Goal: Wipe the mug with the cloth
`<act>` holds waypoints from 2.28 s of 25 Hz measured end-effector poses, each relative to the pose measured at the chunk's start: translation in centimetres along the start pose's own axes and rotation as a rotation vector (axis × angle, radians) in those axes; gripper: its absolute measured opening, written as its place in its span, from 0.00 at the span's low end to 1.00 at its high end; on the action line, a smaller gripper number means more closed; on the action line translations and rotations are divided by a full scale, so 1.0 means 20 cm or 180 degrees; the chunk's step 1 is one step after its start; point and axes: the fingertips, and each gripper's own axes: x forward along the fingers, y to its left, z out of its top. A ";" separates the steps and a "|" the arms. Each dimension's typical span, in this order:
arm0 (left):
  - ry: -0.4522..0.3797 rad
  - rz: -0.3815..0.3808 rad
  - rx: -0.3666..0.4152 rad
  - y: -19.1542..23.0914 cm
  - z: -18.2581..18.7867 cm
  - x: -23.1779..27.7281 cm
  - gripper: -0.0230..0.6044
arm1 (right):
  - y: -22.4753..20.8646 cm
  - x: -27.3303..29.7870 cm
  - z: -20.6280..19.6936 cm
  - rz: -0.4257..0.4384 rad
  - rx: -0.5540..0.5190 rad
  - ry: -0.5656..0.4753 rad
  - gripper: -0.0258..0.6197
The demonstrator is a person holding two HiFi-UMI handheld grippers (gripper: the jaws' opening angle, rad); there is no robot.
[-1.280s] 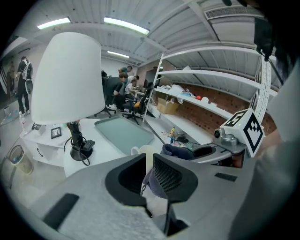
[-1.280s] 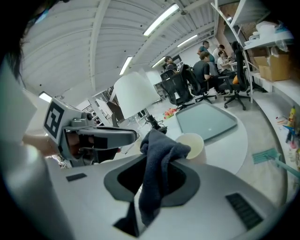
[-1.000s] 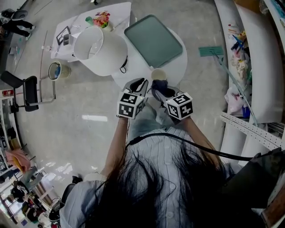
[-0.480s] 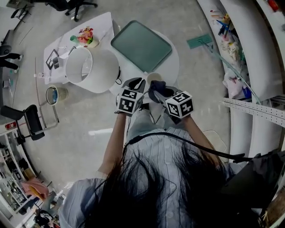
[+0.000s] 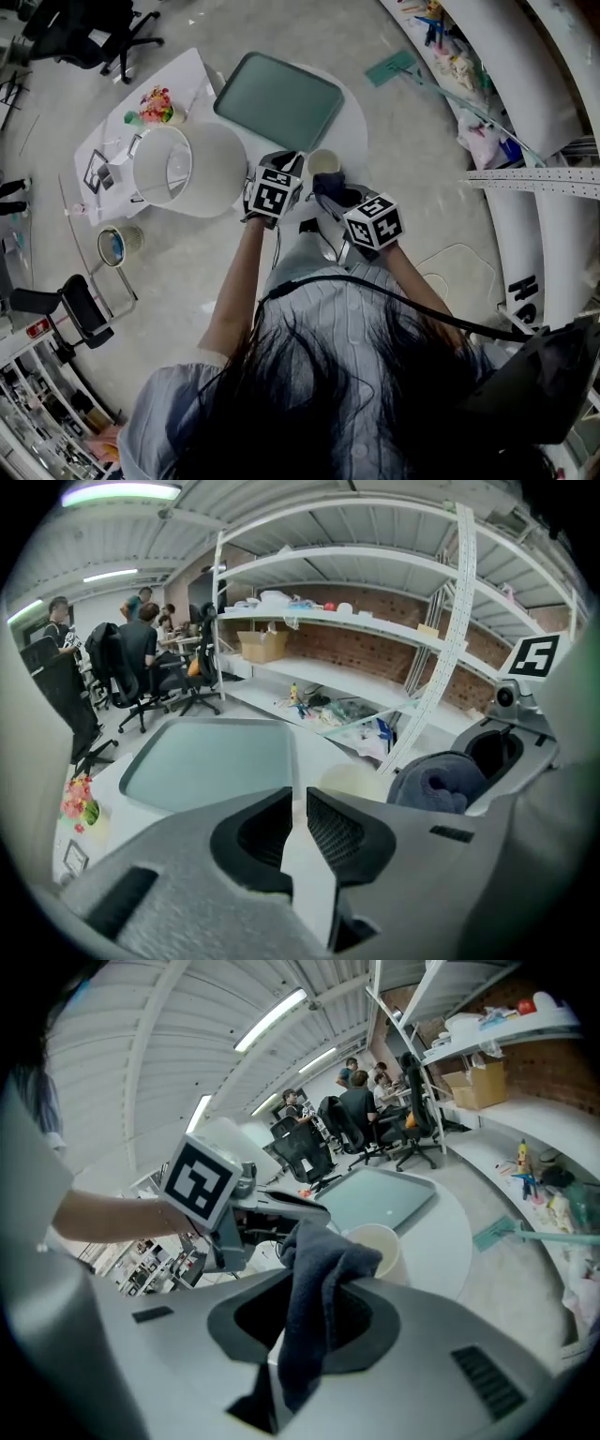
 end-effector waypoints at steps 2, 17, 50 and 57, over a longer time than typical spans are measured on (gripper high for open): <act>0.0016 0.0012 -0.0011 0.03 0.01 0.04 0.10 | 0.02 0.02 -0.03 -0.0051 0.0038 -0.0006 0.17; 0.0164 -0.0325 -0.0316 0.05 0.00 0.25 0.10 | 0.04 0.31 -0.20 -0.0314 -0.0220 0.0368 0.17; 0.0180 -0.0405 -0.0323 -0.08 -0.14 0.09 0.10 | -0.31 0.15 -0.23 -0.0893 0.1104 -0.0195 0.17; 0.0065 -0.0362 -0.0031 -0.18 -0.06 0.05 0.10 | -0.41 0.06 -0.23 -0.0983 0.1156 -0.0245 0.17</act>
